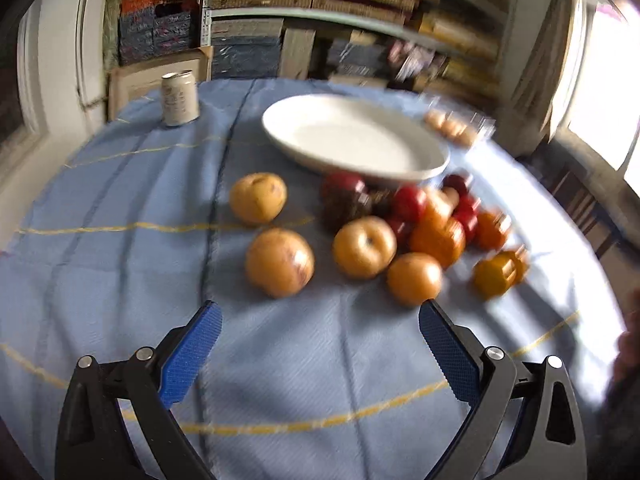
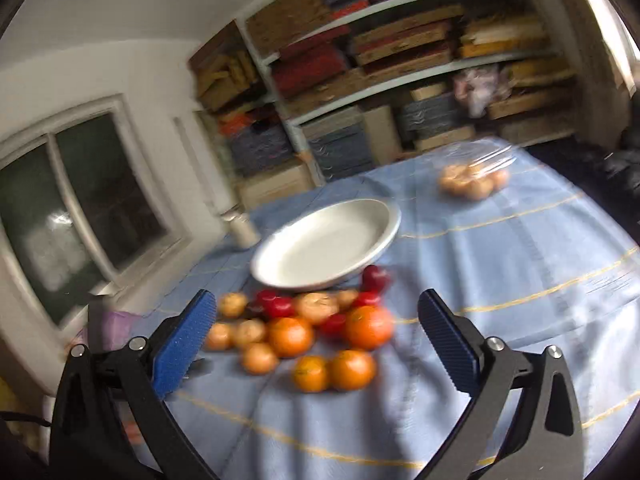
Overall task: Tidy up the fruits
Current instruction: 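Move the left tool to the large yellow pear while the right tool approaches an orange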
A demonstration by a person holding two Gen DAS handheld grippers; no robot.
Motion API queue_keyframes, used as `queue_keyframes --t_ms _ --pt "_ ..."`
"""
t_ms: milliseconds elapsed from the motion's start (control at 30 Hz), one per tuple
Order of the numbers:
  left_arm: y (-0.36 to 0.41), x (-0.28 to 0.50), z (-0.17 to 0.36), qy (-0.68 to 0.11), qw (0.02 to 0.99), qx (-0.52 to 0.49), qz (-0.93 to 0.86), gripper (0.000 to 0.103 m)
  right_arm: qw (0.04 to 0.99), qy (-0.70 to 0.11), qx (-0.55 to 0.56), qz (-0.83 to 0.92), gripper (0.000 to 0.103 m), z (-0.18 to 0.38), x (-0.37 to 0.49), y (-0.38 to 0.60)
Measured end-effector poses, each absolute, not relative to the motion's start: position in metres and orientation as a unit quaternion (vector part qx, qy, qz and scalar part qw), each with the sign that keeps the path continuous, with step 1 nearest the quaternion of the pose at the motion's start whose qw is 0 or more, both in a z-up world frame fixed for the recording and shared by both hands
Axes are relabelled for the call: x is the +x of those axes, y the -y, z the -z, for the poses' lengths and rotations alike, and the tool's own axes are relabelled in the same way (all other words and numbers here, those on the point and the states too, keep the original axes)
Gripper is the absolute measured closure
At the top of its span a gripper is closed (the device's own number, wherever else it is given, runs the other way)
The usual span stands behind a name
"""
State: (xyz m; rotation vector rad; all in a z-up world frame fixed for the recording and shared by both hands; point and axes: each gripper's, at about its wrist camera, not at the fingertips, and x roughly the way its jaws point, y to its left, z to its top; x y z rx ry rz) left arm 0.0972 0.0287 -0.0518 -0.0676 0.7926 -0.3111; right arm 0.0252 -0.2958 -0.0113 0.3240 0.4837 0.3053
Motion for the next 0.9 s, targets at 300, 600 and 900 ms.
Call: queue_keyframes --t_ms 300,600,900 --pt "-0.026 0.13 0.056 -0.409 0.904 -0.02 0.125 0.003 0.923 -0.337 0.063 -0.174 0.004 0.033 0.059 0.268" --pt "-0.025 0.15 0.057 -0.413 0.902 -0.02 0.124 0.003 0.908 -0.371 0.008 -0.197 0.004 0.056 0.077 0.252" --pt "-0.014 0.151 0.066 -0.415 0.9 0.008 0.135 0.003 0.907 -0.372 -0.017 -0.196 0.004 0.067 0.089 0.242"
